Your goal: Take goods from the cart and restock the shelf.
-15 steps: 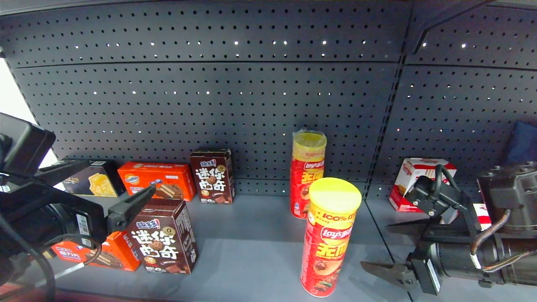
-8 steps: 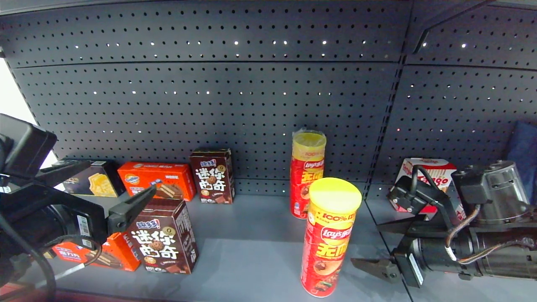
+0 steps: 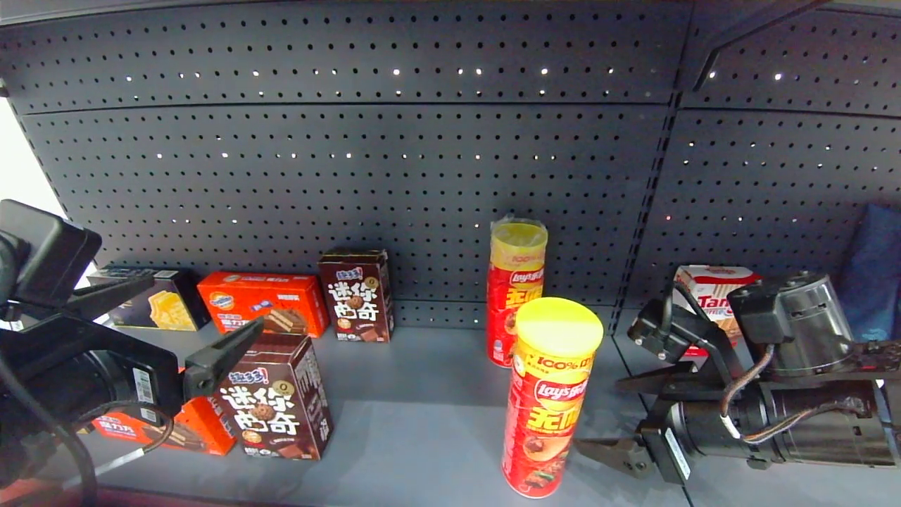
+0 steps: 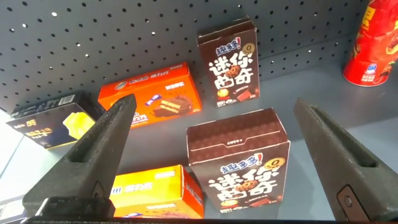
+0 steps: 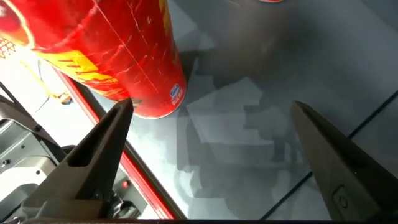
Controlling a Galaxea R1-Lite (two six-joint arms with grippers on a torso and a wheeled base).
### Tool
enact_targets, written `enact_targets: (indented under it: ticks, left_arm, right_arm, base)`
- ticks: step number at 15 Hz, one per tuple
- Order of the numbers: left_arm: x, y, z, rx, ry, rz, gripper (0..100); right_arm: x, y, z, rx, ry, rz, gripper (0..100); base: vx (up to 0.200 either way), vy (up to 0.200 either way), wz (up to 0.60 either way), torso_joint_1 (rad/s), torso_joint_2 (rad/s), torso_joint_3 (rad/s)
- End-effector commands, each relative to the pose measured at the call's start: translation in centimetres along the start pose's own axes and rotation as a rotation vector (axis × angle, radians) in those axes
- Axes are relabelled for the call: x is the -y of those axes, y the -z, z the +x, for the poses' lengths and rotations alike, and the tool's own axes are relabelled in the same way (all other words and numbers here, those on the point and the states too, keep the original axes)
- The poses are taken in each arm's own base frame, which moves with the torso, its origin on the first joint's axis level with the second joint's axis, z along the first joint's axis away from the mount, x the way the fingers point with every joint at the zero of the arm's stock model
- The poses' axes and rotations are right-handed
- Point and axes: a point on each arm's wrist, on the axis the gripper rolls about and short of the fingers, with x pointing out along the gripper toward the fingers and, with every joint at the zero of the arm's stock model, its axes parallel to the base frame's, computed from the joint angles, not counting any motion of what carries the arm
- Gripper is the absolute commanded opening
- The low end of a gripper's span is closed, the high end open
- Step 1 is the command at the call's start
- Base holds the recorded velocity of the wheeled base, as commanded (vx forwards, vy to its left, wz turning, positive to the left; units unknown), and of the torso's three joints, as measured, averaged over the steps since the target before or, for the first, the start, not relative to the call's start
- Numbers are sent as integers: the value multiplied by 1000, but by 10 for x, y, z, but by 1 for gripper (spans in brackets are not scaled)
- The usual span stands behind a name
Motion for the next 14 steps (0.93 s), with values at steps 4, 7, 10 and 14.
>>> enact_targets:
  ticks: [4, 7, 10, 14]
  left_arm:
    - [0, 1, 1, -4, -1, 0, 100]
    - [0, 1, 1, -3, 2, 0, 100]
    - [0, 0, 1, 0, 1, -1, 100]
    - [0, 0, 1, 1, -1, -1, 100]
  right_arm:
    - [0, 2, -1, -4, 2, 2, 100]
    - [6, 5, -9, 10, 27, 17, 100]
    - [6, 2, -5, 7, 23, 15, 100]
    - [7, 0, 5, -10, 17, 15, 100]
  base:
    - [0, 0, 0, 0, 0, 0]
    - [0, 0, 0, 0, 0, 0]
    - [0, 0, 0, 0, 0, 0]
    - [0, 0, 0, 0, 0, 0]
